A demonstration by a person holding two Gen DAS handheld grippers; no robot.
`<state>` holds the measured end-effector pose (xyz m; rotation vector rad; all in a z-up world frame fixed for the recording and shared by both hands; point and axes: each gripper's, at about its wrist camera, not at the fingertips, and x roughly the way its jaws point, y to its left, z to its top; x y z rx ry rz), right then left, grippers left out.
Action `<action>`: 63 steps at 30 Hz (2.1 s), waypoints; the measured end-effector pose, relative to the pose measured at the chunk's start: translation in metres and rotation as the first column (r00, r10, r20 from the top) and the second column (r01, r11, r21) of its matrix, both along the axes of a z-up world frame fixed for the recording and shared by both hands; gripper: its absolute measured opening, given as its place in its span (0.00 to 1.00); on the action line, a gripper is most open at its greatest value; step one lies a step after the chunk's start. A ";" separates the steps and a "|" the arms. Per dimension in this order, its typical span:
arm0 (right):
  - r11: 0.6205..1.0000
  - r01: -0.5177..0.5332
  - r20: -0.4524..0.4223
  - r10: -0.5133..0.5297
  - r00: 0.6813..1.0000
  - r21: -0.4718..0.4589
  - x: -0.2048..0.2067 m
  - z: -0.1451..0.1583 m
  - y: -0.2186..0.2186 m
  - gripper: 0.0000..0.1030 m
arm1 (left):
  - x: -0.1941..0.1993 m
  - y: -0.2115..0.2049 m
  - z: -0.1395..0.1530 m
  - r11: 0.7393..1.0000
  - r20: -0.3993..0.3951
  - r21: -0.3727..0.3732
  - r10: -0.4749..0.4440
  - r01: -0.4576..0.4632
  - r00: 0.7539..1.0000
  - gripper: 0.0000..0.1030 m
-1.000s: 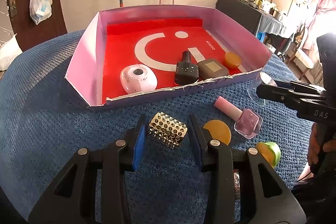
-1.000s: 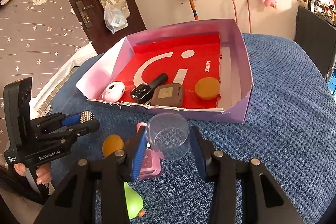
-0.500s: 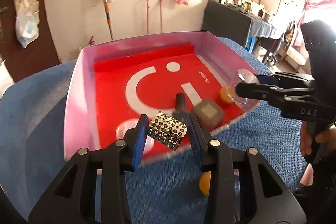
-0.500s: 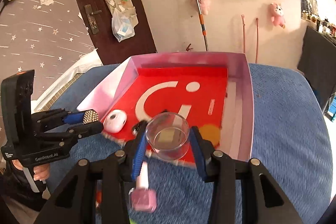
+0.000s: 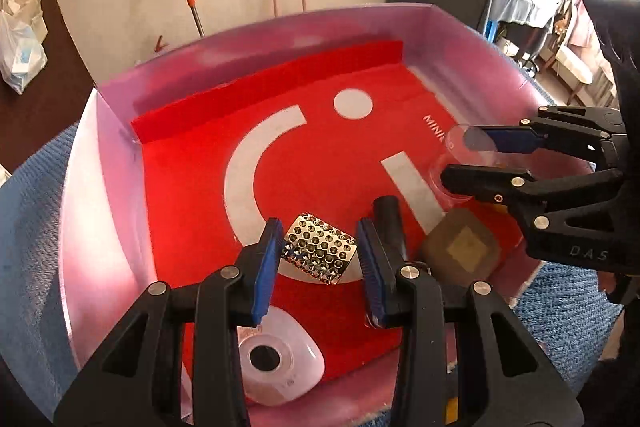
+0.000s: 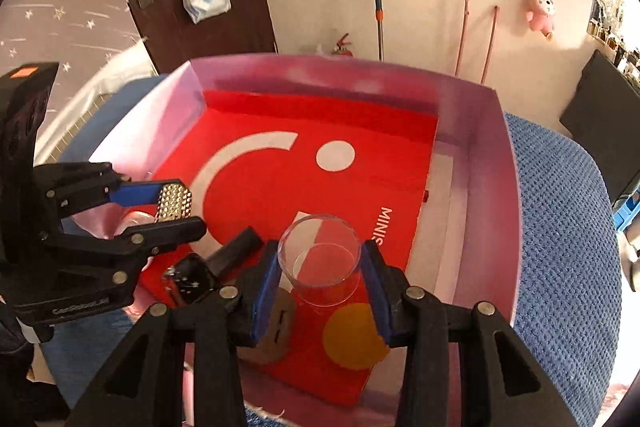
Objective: Organize rigid objects
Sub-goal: 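Carry both items into the red tray, lower them and open both tools, then lift both open tools out of the tray toward the remaining items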
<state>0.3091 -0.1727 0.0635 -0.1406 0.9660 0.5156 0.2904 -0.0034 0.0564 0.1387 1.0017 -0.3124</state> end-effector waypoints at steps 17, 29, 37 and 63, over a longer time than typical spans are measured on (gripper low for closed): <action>0.999 -0.010 -0.022 0.009 1.000 -0.050 0.003 -0.009 0.010 0.43 | 0.004 0.006 -0.013 1.000 -0.026 0.000 0.013 -0.013 1.000 0.35; 0.999 -0.013 -0.009 0.013 1.000 -0.043 0.000 -0.003 0.009 0.50 | 0.000 0.011 -0.007 1.000 -0.015 -0.025 0.012 -0.013 1.000 0.47; 1.000 -0.006 0.006 0.006 1.000 -0.025 -0.005 0.005 0.004 0.52 | -0.010 0.012 0.008 0.999 0.043 -0.027 0.020 -0.019 0.999 0.60; 0.993 -0.010 0.238 -0.018 0.971 0.116 -0.105 0.091 -0.026 0.89 | -0.113 0.009 0.091 0.993 0.338 -0.086 0.101 -0.076 0.936 0.84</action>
